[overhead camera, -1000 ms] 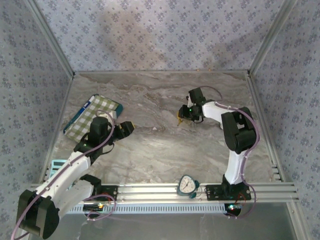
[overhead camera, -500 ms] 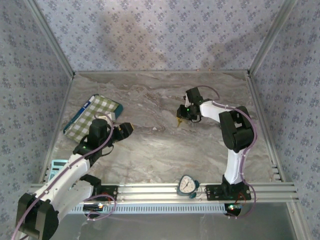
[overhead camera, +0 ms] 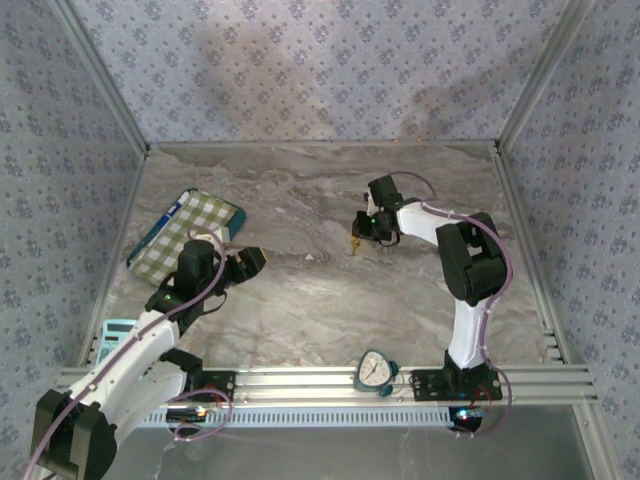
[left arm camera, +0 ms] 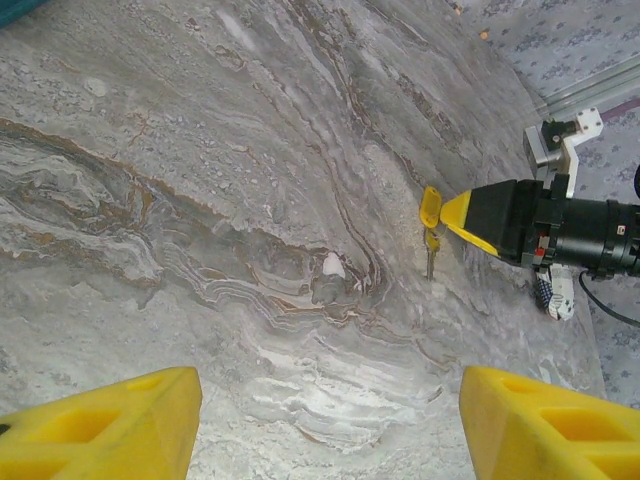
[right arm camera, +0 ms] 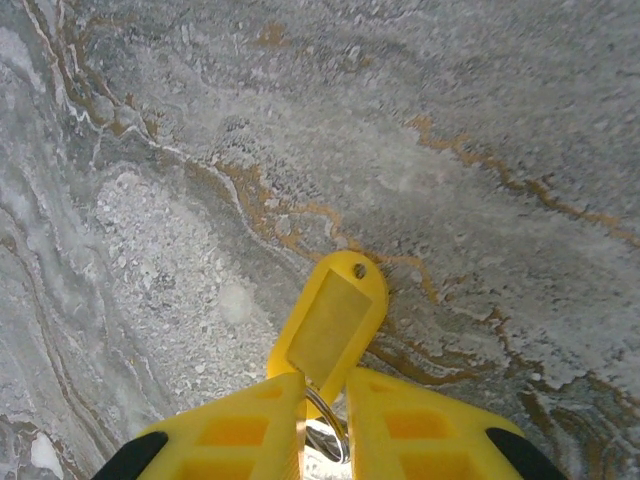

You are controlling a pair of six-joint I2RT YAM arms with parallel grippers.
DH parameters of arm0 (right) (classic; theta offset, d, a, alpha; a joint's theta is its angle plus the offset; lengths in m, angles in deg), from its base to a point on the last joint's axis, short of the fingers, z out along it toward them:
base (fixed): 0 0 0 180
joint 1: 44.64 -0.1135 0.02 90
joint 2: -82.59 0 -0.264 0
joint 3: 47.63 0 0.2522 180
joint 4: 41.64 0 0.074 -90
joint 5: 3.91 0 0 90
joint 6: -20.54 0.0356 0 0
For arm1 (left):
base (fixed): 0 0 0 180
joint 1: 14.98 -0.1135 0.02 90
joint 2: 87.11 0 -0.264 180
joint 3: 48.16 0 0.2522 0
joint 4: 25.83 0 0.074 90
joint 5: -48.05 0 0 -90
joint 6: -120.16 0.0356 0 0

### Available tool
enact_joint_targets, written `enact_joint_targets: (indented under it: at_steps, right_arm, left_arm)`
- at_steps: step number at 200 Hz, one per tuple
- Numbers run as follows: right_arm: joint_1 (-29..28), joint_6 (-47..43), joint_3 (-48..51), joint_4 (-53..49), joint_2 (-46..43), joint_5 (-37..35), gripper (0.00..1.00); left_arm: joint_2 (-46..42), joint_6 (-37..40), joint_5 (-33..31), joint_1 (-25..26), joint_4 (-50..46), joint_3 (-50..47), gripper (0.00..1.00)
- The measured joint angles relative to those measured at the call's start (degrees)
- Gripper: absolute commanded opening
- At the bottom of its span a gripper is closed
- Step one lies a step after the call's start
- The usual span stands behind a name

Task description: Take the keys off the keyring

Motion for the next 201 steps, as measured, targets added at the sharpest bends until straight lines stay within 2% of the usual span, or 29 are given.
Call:
enact_joint_targets:
  at_steps: [62,113,154,201]
  right_arm:
    - [-1.05,-0.09,-0.02,-0.17,0.28,-0.22,0.05]
    - [-2.14,-2.05,-0.59,-3.13,-1.14,-2.82,0.04]
    - [-5.57,-6.43,-4.39,-10.97,-8.94,-5.38,0.03]
    - [-9.14,-13.64,-10.78,-17.53,-22.75,-1.53,0.03]
  left_arm:
    - [-1.42,-0.22,-0.07,0.00,-0.46,-0.13,0.70]
    - [-1.95,-0.44,-0.24,0.00,-1.09,-0.48,0.71]
    - [-1.90,1.18,-0.20,0.00,-4.55,2.62,0.72]
    - [1.77,6.97,2.43,0.00,-7.80,17.18,0.73]
